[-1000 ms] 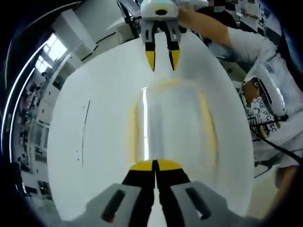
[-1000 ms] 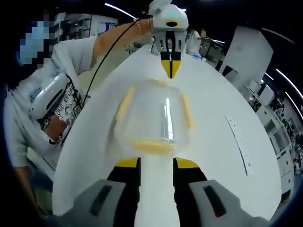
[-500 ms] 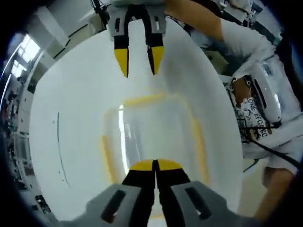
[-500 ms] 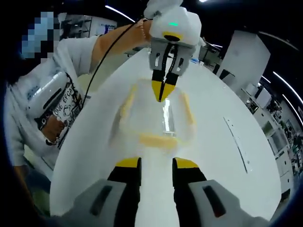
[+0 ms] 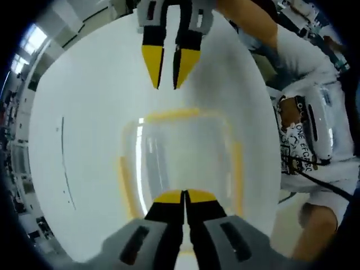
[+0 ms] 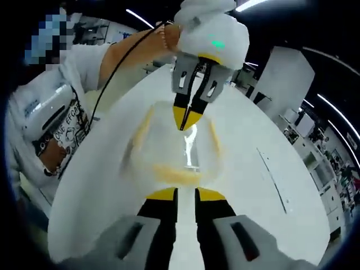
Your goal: Snap each plastic latch of the storage box into its locked position after aligning the lid with the box until every specified latch is closed and the lid sits flush.
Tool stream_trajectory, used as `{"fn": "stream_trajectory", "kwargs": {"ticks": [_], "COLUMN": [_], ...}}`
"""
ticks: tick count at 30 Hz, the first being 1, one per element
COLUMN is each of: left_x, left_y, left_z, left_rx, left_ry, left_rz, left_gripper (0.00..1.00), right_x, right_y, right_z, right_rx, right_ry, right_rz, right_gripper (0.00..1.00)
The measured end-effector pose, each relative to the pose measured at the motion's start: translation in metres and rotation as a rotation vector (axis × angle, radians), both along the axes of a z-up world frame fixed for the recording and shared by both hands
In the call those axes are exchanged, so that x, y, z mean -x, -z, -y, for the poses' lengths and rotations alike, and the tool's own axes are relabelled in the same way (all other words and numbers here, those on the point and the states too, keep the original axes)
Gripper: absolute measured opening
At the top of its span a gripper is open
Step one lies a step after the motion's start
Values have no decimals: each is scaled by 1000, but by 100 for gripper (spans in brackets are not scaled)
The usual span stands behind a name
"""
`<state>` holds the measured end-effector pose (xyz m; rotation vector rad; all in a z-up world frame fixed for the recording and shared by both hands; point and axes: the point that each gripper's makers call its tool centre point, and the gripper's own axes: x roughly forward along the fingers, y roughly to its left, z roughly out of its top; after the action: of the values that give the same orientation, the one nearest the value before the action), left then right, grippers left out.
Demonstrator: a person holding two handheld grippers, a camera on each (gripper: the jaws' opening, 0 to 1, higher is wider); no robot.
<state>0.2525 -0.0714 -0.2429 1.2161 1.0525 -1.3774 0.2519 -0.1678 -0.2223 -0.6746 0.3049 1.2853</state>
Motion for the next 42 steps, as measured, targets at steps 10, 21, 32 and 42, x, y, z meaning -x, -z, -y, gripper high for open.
{"fn": "stream_trajectory", "kwargs": {"ticks": [10,21,32,42], "left_x": [1,1,2,2], "left_y": [1,1,2,3], "left_z": [1,2,1,2], "left_rx": [40,44,-34,-70], "left_ry": [-10,4,25,9], "left_rz": [-59,-70,-42,-46], "left_gripper": [0,0,0,0], "right_x": [0,-5,0,2], "right_y": [6,29,28,28], "right_z": [-13,-13,-15,-16], "right_rx": [-217,-347,-436,-430], "right_ry": [30,49,78,119], "right_rz": [-36,-118,-133,-109], "right_gripper": [0,0,0,0]}}
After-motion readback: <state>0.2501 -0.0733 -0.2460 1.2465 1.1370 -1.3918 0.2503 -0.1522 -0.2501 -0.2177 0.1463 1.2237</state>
